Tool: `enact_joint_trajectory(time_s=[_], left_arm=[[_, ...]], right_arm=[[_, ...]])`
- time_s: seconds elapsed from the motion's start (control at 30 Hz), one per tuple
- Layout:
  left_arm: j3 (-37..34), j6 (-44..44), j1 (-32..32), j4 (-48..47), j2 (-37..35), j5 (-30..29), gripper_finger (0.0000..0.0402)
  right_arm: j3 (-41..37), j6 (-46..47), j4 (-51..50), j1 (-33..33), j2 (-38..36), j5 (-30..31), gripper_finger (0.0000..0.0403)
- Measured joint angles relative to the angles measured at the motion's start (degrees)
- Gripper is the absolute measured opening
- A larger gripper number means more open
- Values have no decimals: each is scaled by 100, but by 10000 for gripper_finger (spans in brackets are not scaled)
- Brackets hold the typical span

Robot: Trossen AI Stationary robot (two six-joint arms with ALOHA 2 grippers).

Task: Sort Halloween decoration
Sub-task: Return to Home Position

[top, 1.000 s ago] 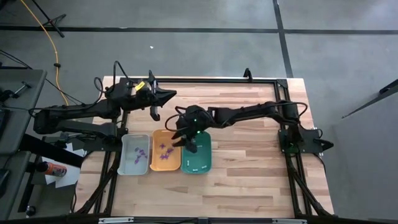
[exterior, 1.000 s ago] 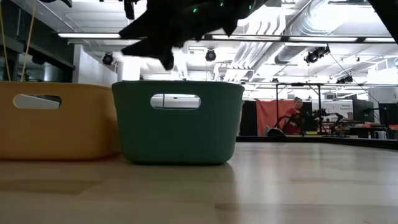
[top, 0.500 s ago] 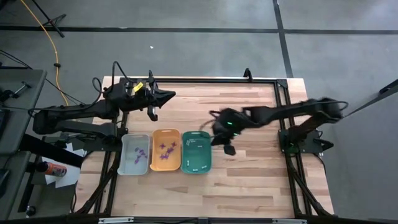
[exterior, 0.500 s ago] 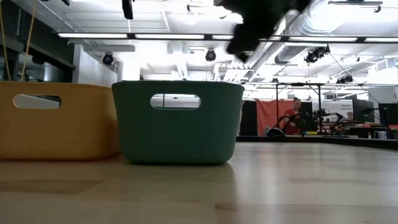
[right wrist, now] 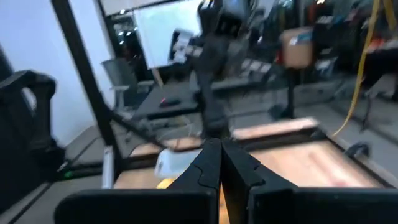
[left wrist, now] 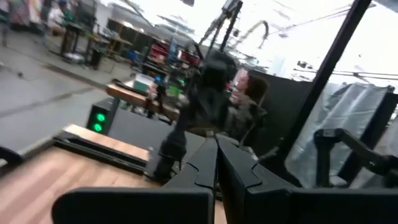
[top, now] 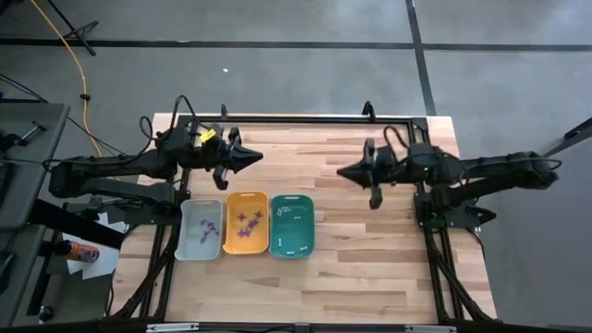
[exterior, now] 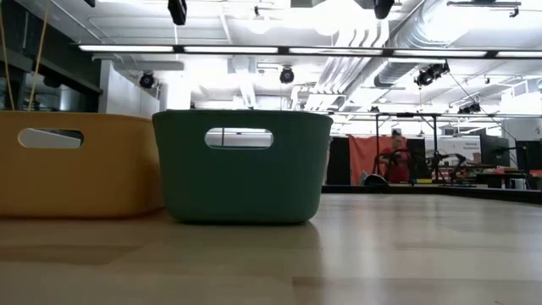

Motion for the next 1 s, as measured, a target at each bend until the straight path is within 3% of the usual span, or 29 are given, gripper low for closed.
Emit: enact_joint_trajectory(time_s=[0.3, 0.47, 0.6, 0.77, 1.0], left_arm=[[0, 222, -7, -385, -95, 59, 0], [-5, 513, -42, -1126, -609, 42, 0], [-171, 928, -220, -1235, -1018, -327, 0], [-1129, 1158, -333, 129, -1489, -717, 0], [-2696, 326, -337, 1863, -2026, -722, 0]], right_arm=[[-2, -197, 604, -348, -85, -4, 0], [-2, -145, 693, -375, -85, -7, 0], [-2, -144, 736, -376, -85, -9, 0], [-2, 53, 767, -463, -85, -12, 0], [-4, 159, 777, -526, -85, -11, 0]])
